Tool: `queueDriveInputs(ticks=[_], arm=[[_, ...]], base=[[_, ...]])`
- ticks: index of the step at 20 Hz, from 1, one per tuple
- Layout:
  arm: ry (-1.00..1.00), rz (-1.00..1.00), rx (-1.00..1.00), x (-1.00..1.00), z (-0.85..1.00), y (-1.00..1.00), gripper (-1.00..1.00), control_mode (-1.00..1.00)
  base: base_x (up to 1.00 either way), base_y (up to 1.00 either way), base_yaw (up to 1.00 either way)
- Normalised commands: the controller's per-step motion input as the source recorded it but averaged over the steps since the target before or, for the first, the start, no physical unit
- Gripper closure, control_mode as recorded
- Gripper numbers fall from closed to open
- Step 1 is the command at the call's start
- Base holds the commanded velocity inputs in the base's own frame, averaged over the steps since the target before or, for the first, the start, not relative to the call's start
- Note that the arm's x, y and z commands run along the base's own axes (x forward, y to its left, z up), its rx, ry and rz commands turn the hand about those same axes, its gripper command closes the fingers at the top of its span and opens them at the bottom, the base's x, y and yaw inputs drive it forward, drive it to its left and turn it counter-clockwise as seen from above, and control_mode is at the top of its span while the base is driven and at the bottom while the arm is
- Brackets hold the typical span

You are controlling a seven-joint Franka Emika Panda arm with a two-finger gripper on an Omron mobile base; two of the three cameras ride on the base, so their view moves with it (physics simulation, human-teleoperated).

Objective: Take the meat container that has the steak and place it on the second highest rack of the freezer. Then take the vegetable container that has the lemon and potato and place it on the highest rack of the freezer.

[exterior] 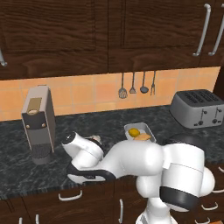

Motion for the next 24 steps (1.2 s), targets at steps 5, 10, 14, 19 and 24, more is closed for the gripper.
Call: queueDriveInputs(ticks=[5,10,14,19,24], arm=[[-0.18,0.0,0.0,-0.53,0.32,0.0,1.0,-1.0],[-0.28,0.0,0.0,-0.24,0.83,0.0,1.0,-1.0],[-0.01,-0.03,0.03,0.12,0.49,-0.35,1.0,-1.0],[0.0,-0.03,0.0,-0.06,0.5,-0.55,1.0,-1.0],[0.0,-0.02,-0.05,-0.3,0.51,-0.46,1.0,-1.0]], base=[[0.0,0.0,0.0],[0.0,0.0,0.0],[0.0,0.0,0.0],[0.0,0.0,0.0],[0.0,0.0,0.0]])
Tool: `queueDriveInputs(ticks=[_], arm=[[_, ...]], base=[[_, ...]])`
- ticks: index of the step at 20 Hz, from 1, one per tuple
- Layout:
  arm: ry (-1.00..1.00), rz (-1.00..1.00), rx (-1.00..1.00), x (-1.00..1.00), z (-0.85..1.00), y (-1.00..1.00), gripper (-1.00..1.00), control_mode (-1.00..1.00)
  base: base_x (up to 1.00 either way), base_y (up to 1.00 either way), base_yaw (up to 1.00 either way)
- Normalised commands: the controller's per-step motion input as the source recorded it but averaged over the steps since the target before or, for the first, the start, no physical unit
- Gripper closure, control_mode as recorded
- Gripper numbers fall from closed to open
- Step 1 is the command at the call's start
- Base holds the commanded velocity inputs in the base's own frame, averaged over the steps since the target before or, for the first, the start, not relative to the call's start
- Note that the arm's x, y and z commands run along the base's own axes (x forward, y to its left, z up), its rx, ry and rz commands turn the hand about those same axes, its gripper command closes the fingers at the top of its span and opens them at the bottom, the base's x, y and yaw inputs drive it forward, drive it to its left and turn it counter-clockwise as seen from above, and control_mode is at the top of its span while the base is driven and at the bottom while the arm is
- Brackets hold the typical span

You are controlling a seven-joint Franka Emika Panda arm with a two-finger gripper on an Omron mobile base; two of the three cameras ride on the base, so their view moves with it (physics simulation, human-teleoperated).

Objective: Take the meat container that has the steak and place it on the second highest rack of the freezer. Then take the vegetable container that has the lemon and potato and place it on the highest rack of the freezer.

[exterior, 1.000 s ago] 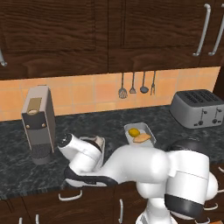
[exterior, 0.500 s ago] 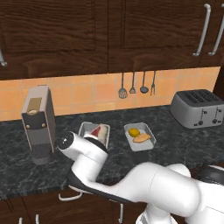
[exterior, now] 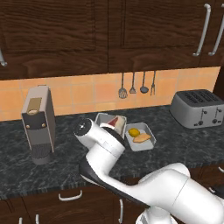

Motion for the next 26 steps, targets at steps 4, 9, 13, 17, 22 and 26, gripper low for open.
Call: queueDriveInputs(ticks=[4,9,13,17,22,26], arm=[[0.0,-0.01,-0.03,-0.34,0.56,-0.54,1.0,-1.0],[0.0,-0.03,0.0,-0.42,0.52,-0.51,1.0,-1.0],[-0.03,-0.03,-0.02,-0.31,0.65,-0.52,1.0,-1.0],[-0.04,-0.01,0.0,-0.04,0.48,-0.23,1.0,-1.0],[0.0,0.0,0.0,0.0,0.0,0.01,1.0,-1.0],[0.0,-0.06,-0.03,0.01,0.0,0.22,1.0,-1.0]], base=[[0.0,0.0,0.0],[0.0,0.0,0.0],[0.0,0.0,0.0],[0.0,0.0,0.0],[0.0,0.0,0.0],[0.0,0.0,0.0]])
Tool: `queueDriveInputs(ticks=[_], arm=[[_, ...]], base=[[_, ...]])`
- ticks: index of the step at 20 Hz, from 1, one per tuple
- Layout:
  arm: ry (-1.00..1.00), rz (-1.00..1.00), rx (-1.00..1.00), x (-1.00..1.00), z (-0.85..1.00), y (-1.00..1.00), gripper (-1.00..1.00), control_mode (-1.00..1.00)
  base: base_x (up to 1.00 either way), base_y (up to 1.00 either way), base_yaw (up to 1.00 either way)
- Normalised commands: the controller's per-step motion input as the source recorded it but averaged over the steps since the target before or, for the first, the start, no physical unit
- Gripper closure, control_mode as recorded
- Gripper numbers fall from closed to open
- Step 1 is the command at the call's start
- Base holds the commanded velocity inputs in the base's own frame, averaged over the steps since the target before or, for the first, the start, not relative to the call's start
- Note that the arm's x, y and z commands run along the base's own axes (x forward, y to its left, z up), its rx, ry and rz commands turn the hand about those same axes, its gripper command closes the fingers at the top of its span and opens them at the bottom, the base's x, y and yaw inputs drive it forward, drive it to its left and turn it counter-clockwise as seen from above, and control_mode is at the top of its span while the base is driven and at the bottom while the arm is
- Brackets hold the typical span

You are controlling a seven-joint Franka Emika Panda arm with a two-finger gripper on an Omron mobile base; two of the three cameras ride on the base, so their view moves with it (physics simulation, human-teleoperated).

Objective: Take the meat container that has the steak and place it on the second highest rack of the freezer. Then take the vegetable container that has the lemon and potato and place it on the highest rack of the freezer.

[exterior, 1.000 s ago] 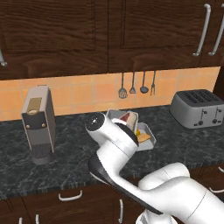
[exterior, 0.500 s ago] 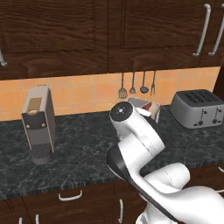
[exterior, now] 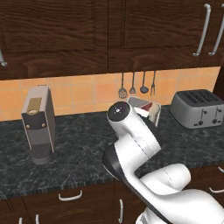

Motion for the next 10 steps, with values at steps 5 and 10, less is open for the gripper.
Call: queueDriveInputs(ticks=[5,10], arm=[[0.0,-0.07,0.0,-0.01,0.0,0.03,1.0,1.0],[0.0,0.0,0.0,0.0,0.0,0.0,1.0,1.0]], base=[[-0.08,0.1,-0.15],[-0.17,0.43,-0.45]])
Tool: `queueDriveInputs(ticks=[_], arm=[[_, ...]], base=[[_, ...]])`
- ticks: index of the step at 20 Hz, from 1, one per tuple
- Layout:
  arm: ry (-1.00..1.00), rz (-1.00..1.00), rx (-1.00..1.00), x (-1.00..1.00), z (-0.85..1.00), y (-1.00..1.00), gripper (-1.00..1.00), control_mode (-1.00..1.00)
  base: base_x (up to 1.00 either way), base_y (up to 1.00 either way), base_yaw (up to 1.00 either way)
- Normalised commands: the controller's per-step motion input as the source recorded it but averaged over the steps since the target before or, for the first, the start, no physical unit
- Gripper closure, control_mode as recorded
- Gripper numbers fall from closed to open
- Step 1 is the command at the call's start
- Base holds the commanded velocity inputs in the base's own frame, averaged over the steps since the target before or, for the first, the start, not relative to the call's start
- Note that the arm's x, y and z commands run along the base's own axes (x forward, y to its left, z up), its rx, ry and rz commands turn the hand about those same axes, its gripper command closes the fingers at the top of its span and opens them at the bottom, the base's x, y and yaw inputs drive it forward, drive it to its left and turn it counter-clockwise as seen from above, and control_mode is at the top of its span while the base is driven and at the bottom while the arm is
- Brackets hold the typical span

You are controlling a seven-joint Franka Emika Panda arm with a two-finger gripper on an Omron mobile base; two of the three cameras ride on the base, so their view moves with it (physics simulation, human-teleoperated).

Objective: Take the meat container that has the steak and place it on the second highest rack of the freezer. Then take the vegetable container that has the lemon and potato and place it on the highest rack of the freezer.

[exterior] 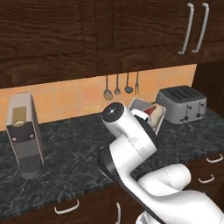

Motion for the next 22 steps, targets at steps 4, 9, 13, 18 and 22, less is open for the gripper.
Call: queueDriveInputs(ticks=[4,9,13,18,22], arm=[[0.0,0.0,0.0,0.0,0.0,0.0,1.0,1.0],[0.0,0.0,0.0,0.0,0.0,0.0,1.0,1.0],[0.0,0.0,0.0,0.0,0.0,0.0,1.0,1.0],[0.0,0.0,0.0,0.0,0.0,0.0,1.0,1.0],[0.0,0.0,0.0,0.0,0.0,0.0,1.0,1.0]], base=[[0.0,0.64,-0.67],[-0.16,0.49,-0.8],[-0.38,0.16,-0.81],[-0.2,-0.16,-0.72],[0.0,-0.92,-0.5]])
